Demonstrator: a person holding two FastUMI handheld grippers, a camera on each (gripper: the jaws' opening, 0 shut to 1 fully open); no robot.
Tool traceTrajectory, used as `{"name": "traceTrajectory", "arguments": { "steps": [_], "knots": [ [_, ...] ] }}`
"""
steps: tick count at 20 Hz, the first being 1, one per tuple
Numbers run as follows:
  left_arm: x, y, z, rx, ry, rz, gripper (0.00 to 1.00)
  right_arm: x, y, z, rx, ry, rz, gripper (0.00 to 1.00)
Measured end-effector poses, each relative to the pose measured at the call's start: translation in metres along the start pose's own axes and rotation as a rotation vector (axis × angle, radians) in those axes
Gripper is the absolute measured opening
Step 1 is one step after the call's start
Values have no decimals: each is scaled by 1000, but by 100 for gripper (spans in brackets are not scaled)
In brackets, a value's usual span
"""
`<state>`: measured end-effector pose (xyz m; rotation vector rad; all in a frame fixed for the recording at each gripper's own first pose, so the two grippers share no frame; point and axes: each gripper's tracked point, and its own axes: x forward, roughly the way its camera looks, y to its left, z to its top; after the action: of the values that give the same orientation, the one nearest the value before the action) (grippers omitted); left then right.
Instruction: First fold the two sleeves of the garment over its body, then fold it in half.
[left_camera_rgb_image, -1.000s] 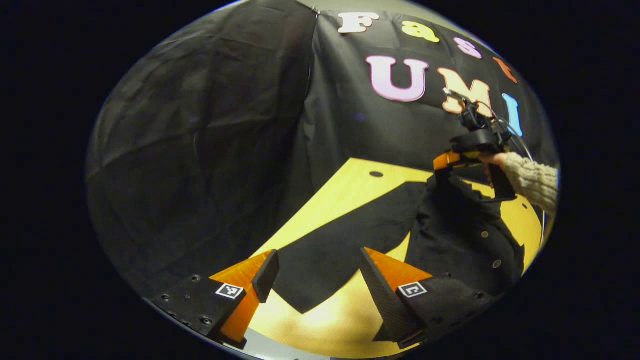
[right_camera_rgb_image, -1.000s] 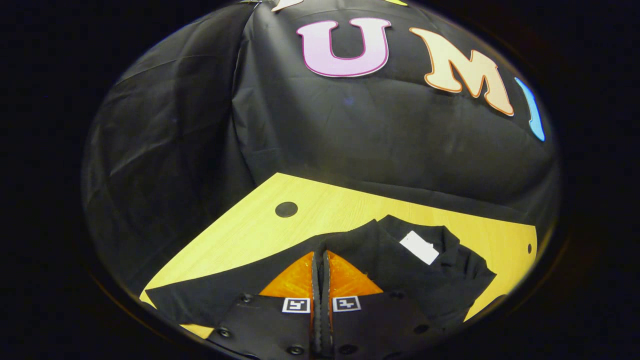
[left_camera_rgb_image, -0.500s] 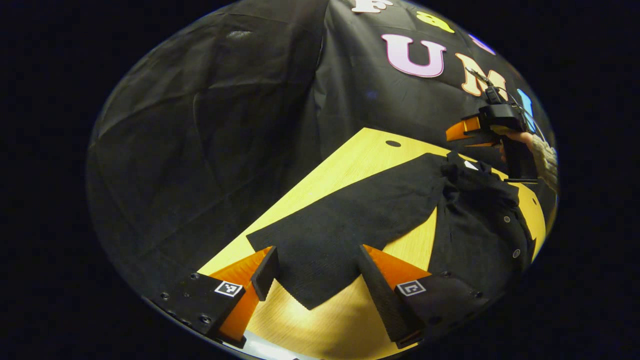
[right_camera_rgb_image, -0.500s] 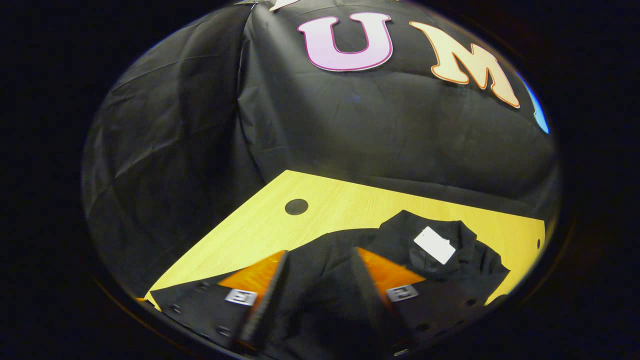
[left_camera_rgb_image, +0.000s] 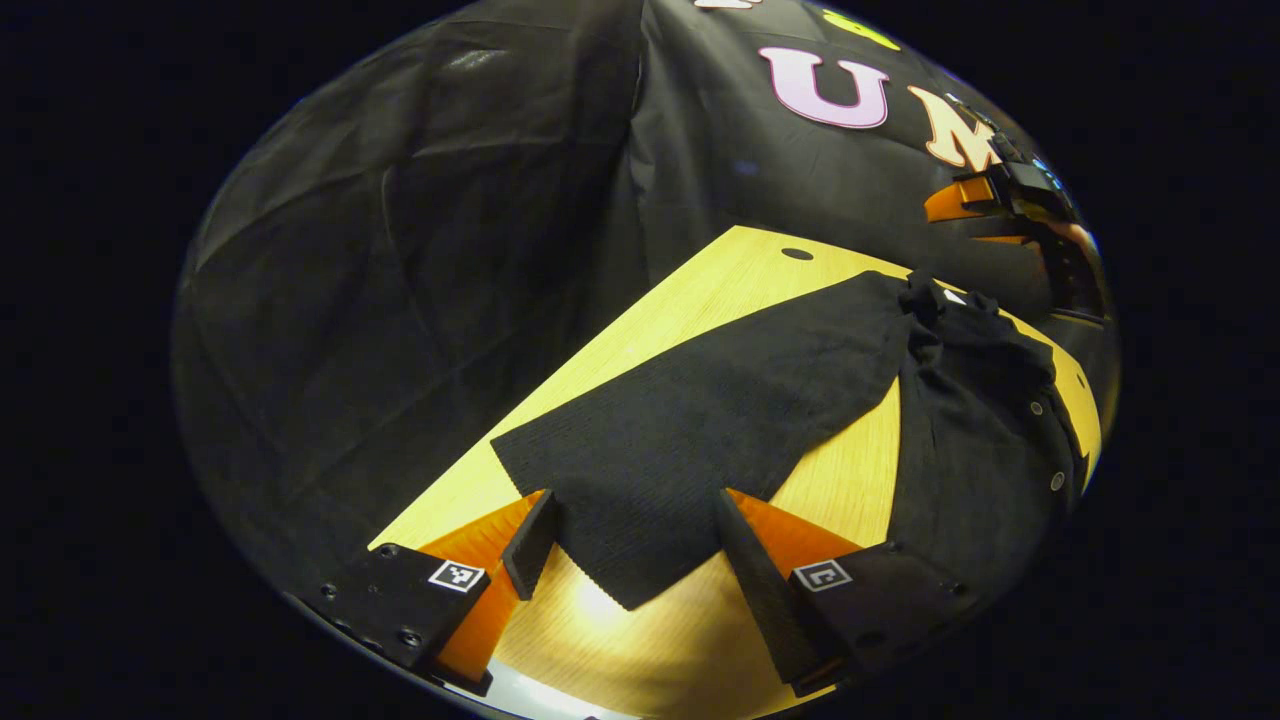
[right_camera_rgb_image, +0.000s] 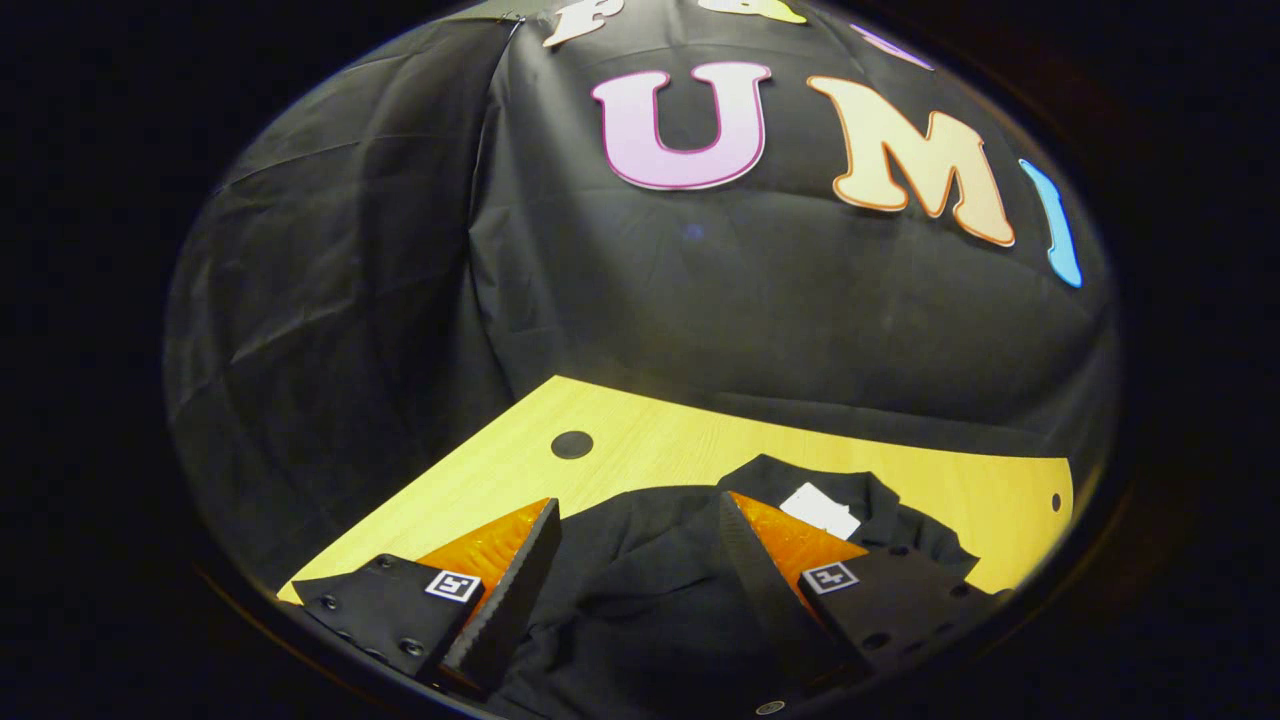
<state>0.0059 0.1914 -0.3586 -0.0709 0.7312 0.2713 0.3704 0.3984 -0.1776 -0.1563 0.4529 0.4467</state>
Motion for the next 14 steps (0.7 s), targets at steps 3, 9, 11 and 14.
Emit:
{"name": "traceTrajectory", "arguments": {
  "steps": [3, 9, 11, 14],
  "knots": [
    [0, 0, 0, 0, -9, -7, 96, -28, -10, 12, 14, -49, -11, 100],
    [0, -3, 2, 7, -29, -29, 93, -107, -51, 27, 60, -150, -80, 100],
    [2, -9, 1, 17, -27, -50, 82, -135, -73, 36, 59, -191, -120, 100],
    [2, -13, 2, 23, -26, -69, 64, -177, -103, 38, 55, -225, -193, 100]
  ]
}}
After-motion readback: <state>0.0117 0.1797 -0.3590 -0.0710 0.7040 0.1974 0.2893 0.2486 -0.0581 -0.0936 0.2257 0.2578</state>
